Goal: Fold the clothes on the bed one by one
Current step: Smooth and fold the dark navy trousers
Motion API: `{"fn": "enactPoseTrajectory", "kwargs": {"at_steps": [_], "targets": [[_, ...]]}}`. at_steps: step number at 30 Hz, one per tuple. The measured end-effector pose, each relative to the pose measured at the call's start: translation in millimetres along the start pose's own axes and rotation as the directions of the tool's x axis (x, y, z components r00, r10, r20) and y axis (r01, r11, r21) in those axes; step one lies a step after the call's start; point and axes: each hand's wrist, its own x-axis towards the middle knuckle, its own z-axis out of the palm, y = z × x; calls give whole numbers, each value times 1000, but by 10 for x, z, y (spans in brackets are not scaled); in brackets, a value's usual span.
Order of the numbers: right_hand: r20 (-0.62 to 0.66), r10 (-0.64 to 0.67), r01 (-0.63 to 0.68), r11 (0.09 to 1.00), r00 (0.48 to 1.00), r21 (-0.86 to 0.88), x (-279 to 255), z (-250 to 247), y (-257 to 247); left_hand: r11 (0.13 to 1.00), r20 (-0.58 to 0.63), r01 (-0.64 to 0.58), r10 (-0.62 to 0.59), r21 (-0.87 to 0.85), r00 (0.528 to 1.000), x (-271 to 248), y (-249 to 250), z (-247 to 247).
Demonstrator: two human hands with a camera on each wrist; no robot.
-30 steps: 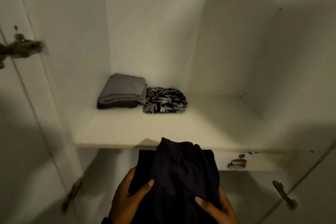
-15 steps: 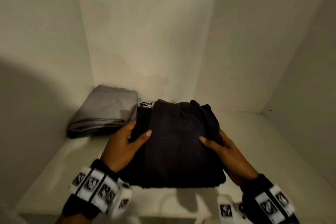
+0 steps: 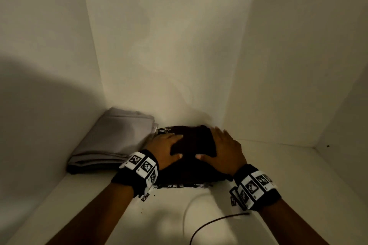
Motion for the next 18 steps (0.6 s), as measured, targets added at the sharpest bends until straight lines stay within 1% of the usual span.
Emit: {"fn": "enactPoseTrajectory", "kwargs": {"at_steps": [1,2,3,4,5,7,9,11,13,14,17,18], "targets": [[102,-41,51,994,994,-96,36,28,-3,999,85,-9,5,40,996,27,39,70],[189,-43,73,985,981,-156,43,86,-7,999,159,4,-11,49,987,2,52,113],[240,-24,67,983,970,-173,48,151,8,999,221,31,-40,43,974,-14,42,144],[269,10,29,989,963,-142,43,196,43,998,274,56,-65,37,960,-11,36,153],[291,25,-1,997,957,-82,47,271,55,996,299,78,-84,32,951,-50,-42,174],[286,36,-49,998,958,40,30,350,121,996,321,74,-88,53,943,-47,-99,135],[286,11,-47,992,958,119,60,413,68,993,350,83,-108,87,930,-33,-197,108],[257,-3,-35,989,967,146,93,428,-10,986,342,113,-148,120,928,0,-228,72],[239,-15,-21,989,971,146,131,458,-86,983,312,135,-167,124,935,-5,-247,64],[233,-4,-34,987,972,155,157,486,-90,980,296,138,-175,140,939,-12,-236,73],[213,19,-60,980,977,189,128,502,-16,976,184,156,-183,153,966,-185,-134,110],[200,5,-51,972,980,229,80,497,-22,977,135,168,-185,131,973,-341,-87,110]]}}
